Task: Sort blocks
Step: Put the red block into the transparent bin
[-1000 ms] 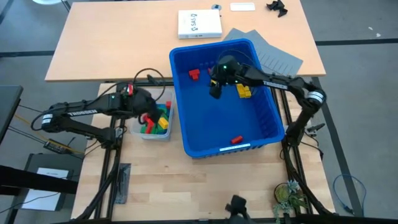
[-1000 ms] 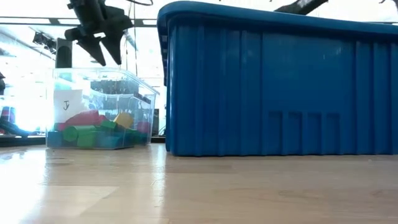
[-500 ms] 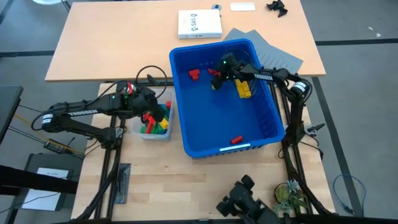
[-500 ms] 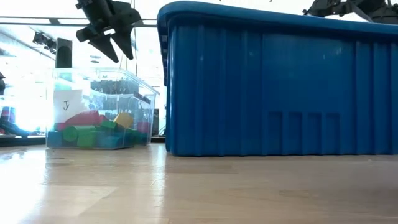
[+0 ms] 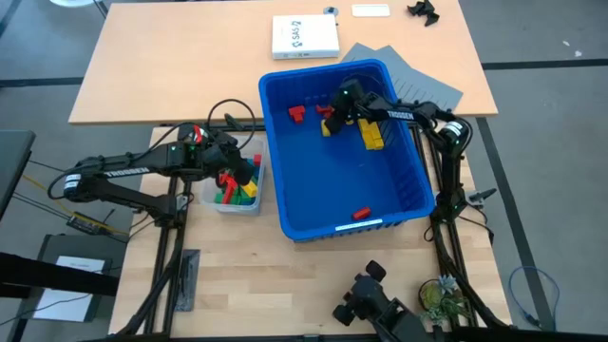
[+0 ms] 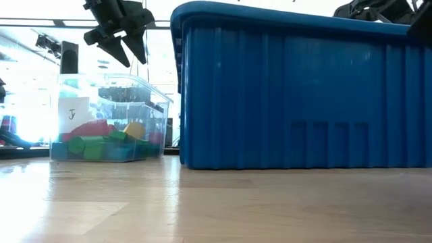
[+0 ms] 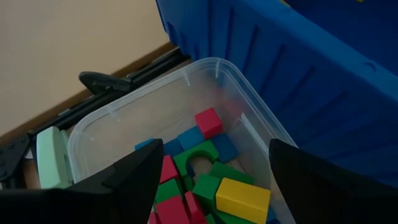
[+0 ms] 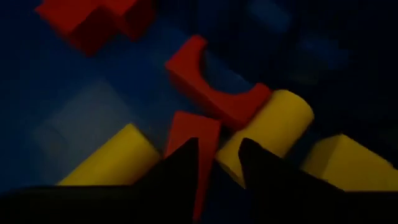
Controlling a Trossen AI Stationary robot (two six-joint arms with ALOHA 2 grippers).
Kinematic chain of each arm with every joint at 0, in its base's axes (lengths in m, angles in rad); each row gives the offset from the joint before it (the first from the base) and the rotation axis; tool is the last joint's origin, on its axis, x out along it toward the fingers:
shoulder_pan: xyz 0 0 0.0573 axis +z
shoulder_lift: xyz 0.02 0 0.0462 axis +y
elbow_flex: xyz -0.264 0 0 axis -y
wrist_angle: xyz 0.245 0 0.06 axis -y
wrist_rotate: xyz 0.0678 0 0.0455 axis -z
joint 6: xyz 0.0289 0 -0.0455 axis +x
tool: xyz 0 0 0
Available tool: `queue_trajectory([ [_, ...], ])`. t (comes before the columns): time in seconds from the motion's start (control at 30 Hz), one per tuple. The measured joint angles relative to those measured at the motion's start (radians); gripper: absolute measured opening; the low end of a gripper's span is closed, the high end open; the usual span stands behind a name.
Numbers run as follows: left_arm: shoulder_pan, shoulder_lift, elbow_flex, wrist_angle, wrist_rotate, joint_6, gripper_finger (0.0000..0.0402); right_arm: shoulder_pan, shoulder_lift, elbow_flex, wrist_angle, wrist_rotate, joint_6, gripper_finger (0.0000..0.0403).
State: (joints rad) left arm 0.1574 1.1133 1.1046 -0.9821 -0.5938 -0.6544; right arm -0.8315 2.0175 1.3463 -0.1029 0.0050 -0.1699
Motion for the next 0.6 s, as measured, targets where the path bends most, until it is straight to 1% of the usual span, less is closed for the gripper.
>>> queue_trajectory([
  [0.2, 0.0, 0.0, 0.0, 0.0, 0.0, 0.0, 0.03, 0.02, 0.005, -0.002, -0.029, 0.0, -0.034, 0.0051],
  [0.33, 0.0, 0.0, 0.0, -0.001, -0.001, 0.0, 0.03, 0.012, 0.015, 0.0, -0.07, -0.004, -0.034, 0.001],
  [0.4, 0.0, 0.0, 0.0, -0.001, -0.001, 0.0, 0.03, 0.01, 0.014, 0.003, -0.103, -0.013, -0.034, 0.0004],
  [0.47, 0.0, 0.0, 0.0, -0.005, -0.001, 0.0, 0.03, 0.01, 0.012, 0.005, -0.143, -0.02, -0.033, 0.0008],
  [0.6, 0.0, 0.0, 0.0, -0.006, -0.001, 0.0, 0.03, 0.027, -0.006, 0.005, -0.266, -0.033, -0.034, 0.0005],
])
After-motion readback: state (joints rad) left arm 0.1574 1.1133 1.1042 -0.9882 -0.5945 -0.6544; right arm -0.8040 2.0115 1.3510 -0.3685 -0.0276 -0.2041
